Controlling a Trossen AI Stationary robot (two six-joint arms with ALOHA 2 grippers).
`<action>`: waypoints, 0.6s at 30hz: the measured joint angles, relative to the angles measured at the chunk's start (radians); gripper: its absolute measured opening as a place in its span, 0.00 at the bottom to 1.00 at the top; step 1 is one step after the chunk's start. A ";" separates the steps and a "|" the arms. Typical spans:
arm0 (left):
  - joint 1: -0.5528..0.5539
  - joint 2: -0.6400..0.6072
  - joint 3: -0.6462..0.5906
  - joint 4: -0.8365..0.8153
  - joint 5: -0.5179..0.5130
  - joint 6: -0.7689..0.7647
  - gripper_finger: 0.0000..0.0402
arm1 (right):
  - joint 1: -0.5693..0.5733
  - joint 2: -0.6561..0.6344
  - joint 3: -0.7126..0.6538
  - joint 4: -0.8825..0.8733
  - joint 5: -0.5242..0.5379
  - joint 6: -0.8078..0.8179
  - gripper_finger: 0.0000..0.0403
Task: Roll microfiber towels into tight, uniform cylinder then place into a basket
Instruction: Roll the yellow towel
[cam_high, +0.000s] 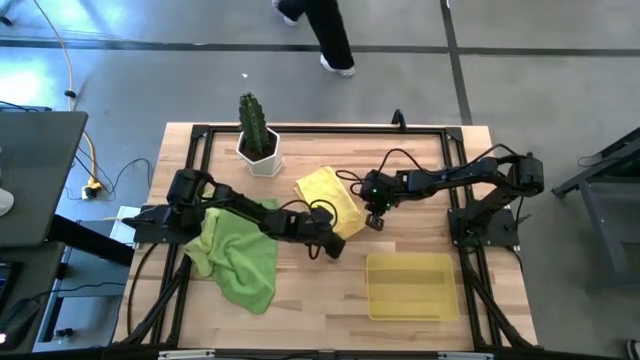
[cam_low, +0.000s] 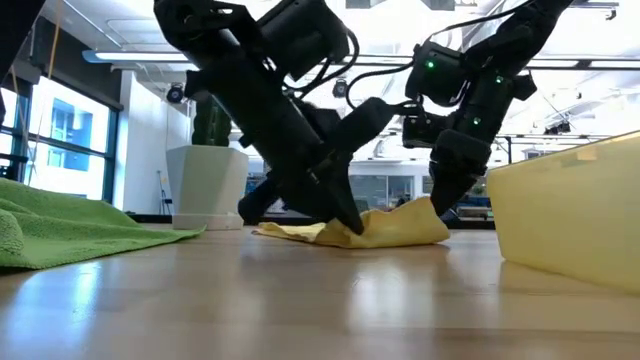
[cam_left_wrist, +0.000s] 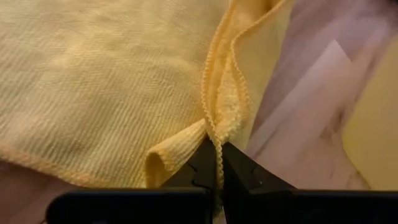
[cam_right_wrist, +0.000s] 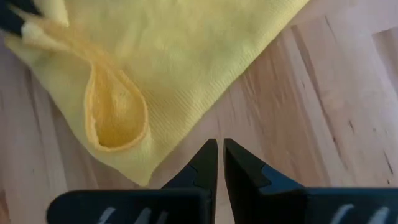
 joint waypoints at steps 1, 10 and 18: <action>0.000 0.000 0.000 -0.003 -0.011 -0.008 0.00 | 0.000 0.000 0.000 -0.002 -0.001 -0.009 0.05; 0.012 0.000 0.002 -0.070 -0.010 -0.025 0.00 | 0.016 -0.068 0.002 -0.024 -0.038 -0.101 0.05; 0.012 0.000 0.002 -0.074 -0.009 -0.009 0.00 | 0.098 -0.055 0.002 0.096 -0.059 -0.147 0.05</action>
